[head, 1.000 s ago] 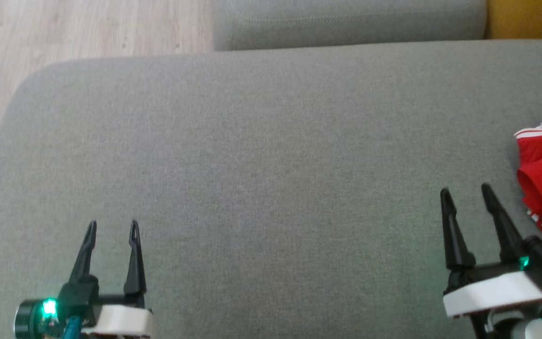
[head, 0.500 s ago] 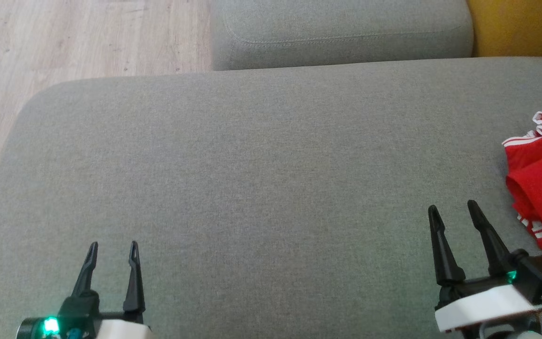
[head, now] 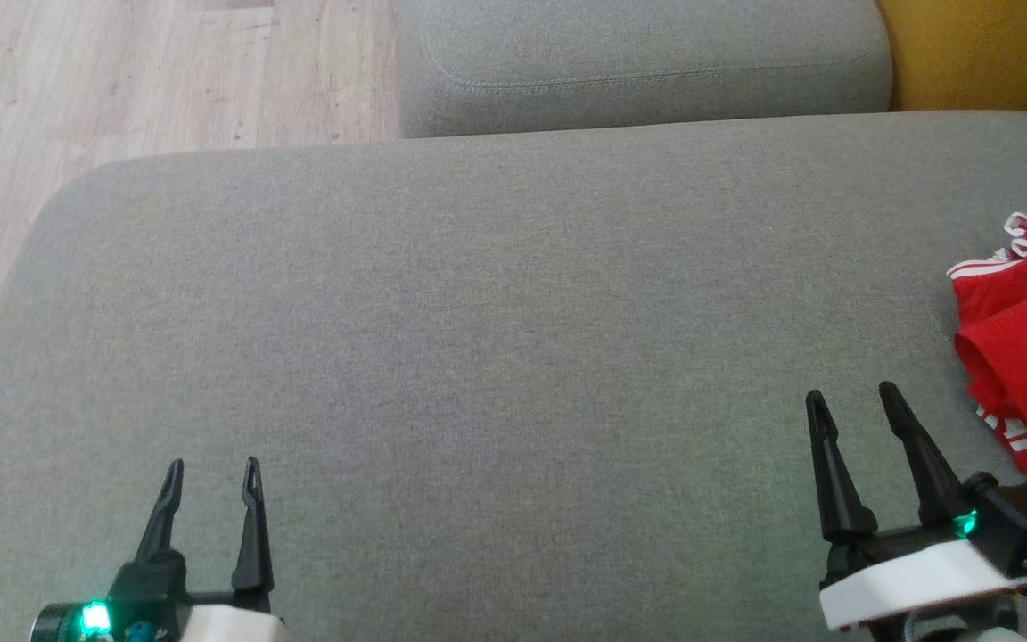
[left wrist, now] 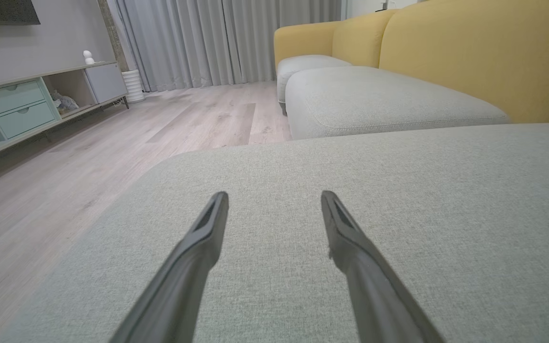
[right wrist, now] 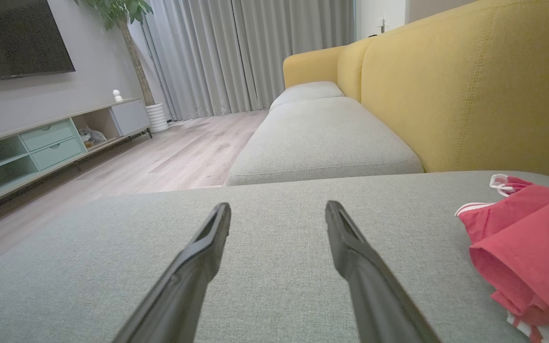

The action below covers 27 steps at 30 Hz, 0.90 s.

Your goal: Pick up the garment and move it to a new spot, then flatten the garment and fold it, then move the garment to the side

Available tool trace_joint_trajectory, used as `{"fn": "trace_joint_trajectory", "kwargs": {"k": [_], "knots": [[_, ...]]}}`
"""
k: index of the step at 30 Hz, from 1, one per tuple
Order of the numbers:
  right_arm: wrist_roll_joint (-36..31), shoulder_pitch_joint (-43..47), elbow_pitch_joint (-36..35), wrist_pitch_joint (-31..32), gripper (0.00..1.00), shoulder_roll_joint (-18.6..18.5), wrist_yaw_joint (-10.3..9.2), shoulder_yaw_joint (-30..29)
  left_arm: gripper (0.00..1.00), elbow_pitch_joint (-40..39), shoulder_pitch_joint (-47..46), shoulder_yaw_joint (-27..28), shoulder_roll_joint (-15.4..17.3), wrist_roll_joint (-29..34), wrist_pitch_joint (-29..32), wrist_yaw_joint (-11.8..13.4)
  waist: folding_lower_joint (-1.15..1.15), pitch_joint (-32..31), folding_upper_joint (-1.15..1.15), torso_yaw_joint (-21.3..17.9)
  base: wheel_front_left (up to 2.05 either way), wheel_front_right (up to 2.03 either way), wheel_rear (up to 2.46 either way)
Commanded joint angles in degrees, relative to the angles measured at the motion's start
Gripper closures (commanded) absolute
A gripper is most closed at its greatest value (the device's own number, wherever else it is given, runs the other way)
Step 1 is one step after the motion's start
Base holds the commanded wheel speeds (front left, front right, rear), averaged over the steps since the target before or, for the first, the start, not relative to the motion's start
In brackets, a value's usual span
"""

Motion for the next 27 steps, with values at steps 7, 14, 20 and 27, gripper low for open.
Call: {"fn": "trace_joint_trajectory", "kwargs": {"k": [7,14,20,27], "knots": [[0.81,0.12,3.42,-0.03,1.0,0.01,0.0,0.37,1.0,2.61,0.42,-0.28,-1.14,-0.53,0.37,-0.18,0.0,-0.03,0.0,-0.03,0.0,0.0,0.0],[5.84,-0.77,4.36,0.11,1.0,-0.37,0.0,0.24,1.0,2.47,-0.05,0.99,-1.75,-4.79,1.42,-1.31,0.0,-0.08,0.0,-0.02,0.0,0.0,0.0],[10.05,-1.64,5.3,0.25,1.0,-0.65,0.0,0.13,1.0,2.53,-0.54,2.09,-2.28,-8.39,2.32,-2.34,0.0,-0.12,0.0,-0.01,0.0,0.0,0.0],[14.91,-2.58,6.31,0.45,1.0,-0.91,-0.01,-0.06,1.0,2.57,-1.11,3.38,-2.91,-12.58,3.38,-3.54,0.0,-0.16,0.0,0.01,0.0,0.0,0.0]]}}
